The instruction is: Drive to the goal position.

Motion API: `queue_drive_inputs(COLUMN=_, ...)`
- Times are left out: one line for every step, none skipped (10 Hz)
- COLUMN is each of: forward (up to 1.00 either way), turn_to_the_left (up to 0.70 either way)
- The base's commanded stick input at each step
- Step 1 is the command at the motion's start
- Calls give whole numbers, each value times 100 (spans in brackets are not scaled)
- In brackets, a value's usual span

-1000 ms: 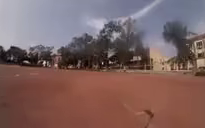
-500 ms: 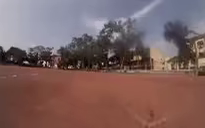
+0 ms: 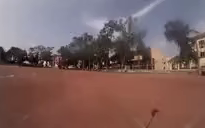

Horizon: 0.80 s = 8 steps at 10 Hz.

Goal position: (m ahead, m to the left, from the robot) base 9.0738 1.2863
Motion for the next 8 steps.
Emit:
queue_drive_inputs(forward=70, turn_to_the_left=0)
queue_drive_inputs(forward=70, turn_to_the_left=0)
queue_drive_inputs(forward=70, turn_to_the_left=0)
queue_drive_inputs(forward=70, turn_to_the_left=0)
queue_drive_inputs(forward=70, turn_to_the_left=0)
queue_drive_inputs(forward=70, turn_to_the_left=0)
queue_drive_inputs(forward=70, turn_to_the_left=0)
queue_drive_inputs(forward=70, turn_to_the_left=0)
